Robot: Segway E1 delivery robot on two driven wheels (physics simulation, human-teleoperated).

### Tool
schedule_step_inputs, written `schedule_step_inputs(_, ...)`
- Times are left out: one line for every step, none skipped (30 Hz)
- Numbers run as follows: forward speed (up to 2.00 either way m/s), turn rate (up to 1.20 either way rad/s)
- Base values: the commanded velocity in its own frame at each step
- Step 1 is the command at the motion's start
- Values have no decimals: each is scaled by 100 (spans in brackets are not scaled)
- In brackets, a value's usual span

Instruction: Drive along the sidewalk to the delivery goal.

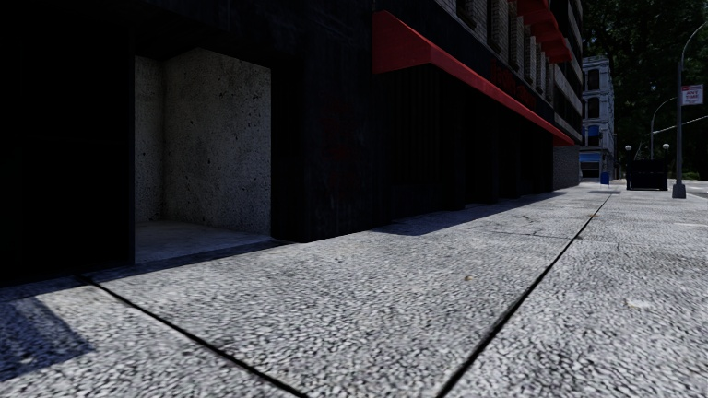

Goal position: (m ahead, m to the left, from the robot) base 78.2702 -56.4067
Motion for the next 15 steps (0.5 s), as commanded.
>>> schedule_step_inputs(0,0)
schedule_step_inputs(0,0)
schedule_step_inputs(0,0)
schedule_step_inputs(0,0)
schedule_step_inputs(0,0)
schedule_step_inputs(0,0)
schedule_step_inputs(0,0)
schedule_step_inputs(0,0)
schedule_step_inputs(0,0)
schedule_step_inputs(0,0)
schedule_step_inputs(0,0)
schedule_step_inputs(0,0)
schedule_step_inputs(0,0)
schedule_step_inputs(0,0)
schedule_step_inputs(0,0)
